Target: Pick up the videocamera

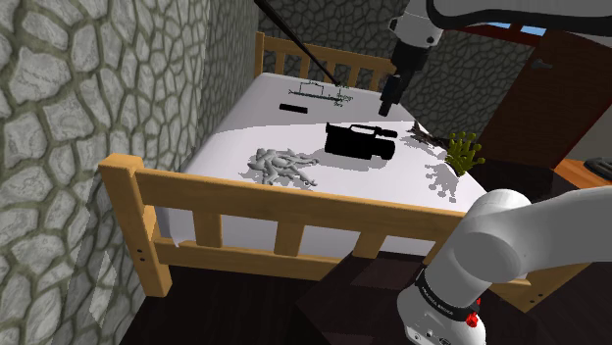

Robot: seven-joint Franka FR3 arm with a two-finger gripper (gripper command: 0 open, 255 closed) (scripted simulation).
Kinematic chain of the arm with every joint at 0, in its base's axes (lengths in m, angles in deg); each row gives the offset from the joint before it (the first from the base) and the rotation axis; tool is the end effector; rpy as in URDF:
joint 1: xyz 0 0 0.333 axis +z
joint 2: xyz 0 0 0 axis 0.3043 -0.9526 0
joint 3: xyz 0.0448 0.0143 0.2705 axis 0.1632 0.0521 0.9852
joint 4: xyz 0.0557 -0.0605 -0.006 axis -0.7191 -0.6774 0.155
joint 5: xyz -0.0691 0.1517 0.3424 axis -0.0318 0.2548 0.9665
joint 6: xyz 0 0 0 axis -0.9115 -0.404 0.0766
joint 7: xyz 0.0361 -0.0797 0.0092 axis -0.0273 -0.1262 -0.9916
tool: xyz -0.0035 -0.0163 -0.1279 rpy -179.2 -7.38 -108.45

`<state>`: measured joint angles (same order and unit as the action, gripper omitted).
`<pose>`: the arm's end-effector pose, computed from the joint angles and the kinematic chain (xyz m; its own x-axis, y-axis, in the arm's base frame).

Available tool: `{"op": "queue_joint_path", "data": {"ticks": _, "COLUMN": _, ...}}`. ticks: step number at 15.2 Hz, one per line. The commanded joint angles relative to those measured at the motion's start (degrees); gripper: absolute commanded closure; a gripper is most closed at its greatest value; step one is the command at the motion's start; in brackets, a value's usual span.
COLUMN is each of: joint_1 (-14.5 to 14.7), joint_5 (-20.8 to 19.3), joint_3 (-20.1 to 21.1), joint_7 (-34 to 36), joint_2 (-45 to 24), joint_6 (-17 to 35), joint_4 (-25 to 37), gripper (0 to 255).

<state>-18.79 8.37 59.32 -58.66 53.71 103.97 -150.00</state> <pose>0.3373 -0.0677 0.5511 0.9774 0.2037 0.0569 0.1929 -0.9689 0.1548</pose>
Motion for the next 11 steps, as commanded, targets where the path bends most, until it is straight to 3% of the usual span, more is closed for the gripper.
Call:
{"op": "queue_joint_path", "data": {"ticks": 1, "joint_1": -0.08, "joint_5": -1.30, "joint_3": -2.96, "joint_7": -3.99, "joint_2": -1.27, "joint_6": 2.32, "joint_4": -0.67, "gripper": 0}}
{"op": "queue_joint_path", "data": {"ticks": 11, "joint_1": 1.14, "joint_5": -3.77, "joint_3": -17.98, "joint_7": -24.05, "joint_2": -15.39, "joint_6": 13.07, "joint_4": 4.23, "gripper": 0}}
